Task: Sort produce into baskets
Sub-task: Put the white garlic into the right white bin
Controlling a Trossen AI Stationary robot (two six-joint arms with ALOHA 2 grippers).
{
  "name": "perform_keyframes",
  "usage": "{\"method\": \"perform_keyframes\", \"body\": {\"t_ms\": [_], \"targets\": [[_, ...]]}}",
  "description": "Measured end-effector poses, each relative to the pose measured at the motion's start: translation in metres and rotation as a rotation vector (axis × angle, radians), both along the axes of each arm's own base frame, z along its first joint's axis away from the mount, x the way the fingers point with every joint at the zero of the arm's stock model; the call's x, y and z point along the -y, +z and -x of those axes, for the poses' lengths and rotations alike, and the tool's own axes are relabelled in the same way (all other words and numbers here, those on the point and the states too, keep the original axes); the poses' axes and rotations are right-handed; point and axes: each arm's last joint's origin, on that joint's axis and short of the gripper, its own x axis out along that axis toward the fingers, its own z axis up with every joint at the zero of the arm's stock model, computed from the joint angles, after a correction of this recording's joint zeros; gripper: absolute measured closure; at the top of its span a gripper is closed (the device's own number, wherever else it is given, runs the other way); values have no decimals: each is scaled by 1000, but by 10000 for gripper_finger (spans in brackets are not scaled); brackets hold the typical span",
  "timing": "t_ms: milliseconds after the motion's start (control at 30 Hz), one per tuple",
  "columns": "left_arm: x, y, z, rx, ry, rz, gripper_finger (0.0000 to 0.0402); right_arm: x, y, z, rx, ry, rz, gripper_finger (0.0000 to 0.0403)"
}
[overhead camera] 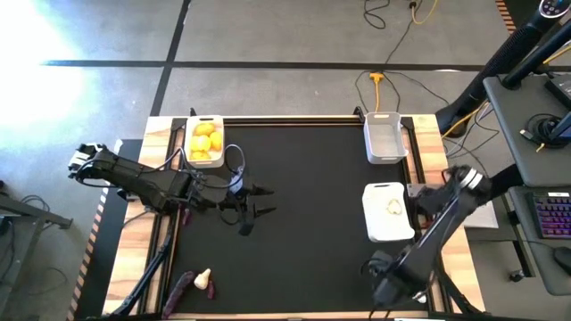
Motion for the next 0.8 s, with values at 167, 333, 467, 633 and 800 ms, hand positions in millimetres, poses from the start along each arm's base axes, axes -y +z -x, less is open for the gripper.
{"method": "perform_keyframes", "body": {"t_ms": [167,333,467,633,800], "targets": [[0,0,0,-3,-2,-6,178,-12,-37,-5,-161,73,-5,136],[0,-2,1,-21,0,-1,178,-14,-59,-6,-230,154,0,147],[0,-4,1,-39,2,-1,178,-7,-63,1,-288,190,27,149],[0,-4,1,-39,7,12,178,5,-61,11,-297,217,22,148],[0,-4,1,-39,8,13,178,19,-73,22,-294,277,-3,147]]}}
